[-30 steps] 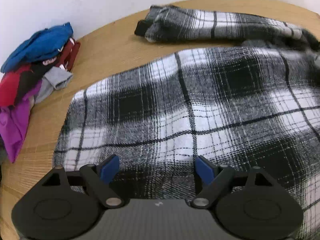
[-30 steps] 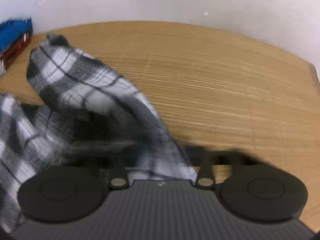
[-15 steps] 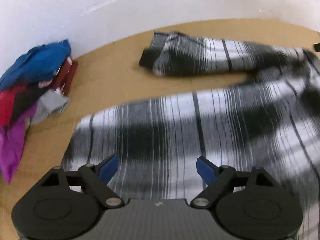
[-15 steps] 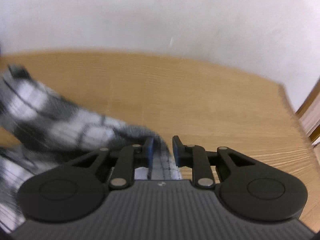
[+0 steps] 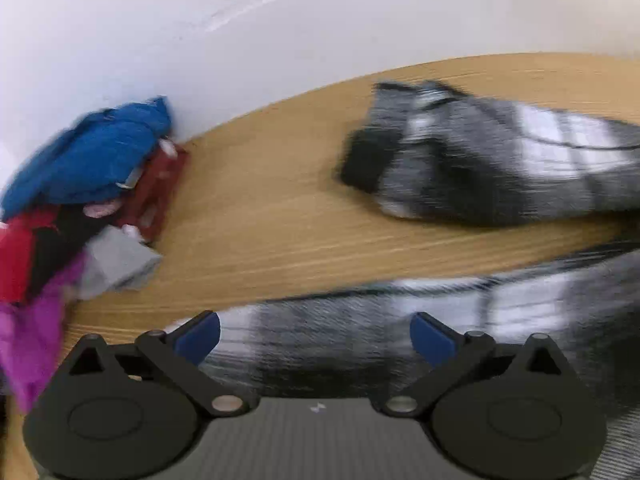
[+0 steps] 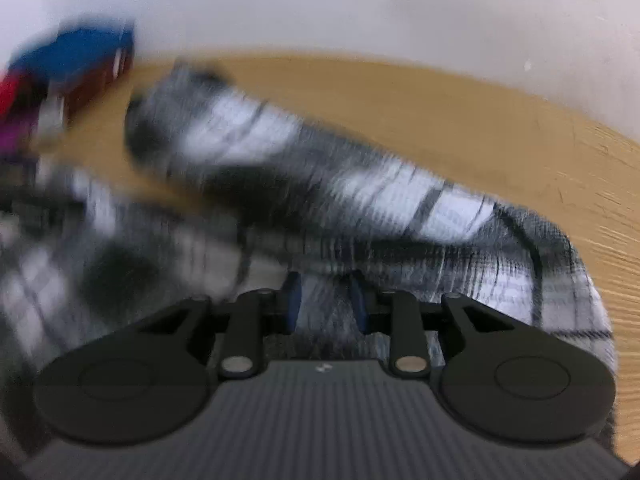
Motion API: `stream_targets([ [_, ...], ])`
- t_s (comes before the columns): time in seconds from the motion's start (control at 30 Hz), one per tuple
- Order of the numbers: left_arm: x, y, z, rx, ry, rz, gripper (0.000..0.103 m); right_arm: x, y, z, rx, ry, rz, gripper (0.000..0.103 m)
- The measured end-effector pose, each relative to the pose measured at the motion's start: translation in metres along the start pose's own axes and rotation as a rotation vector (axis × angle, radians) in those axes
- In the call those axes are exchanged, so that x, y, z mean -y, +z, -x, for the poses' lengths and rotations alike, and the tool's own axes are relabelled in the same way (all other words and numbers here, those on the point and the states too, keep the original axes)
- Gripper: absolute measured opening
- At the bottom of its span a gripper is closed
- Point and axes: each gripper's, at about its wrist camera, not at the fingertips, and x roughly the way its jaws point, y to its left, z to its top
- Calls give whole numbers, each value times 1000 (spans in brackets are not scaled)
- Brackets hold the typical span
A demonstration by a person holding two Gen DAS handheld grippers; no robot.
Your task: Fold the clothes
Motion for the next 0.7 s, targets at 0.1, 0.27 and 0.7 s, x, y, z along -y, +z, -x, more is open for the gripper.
stream_targets([
  [0.1, -9, -1, 1, -15, -24, 49, 97, -3, 9, -8, 10, -28, 23, 29],
  [0.27, -24, -23, 45, 4, -99, 52, 90, -19, -2, 47, 72, -122, 71, 30],
  [0.7, -43, -153, 132, -165, -286, -14, 92, 14, -143, 218, -1, -403, -237, 41],
])
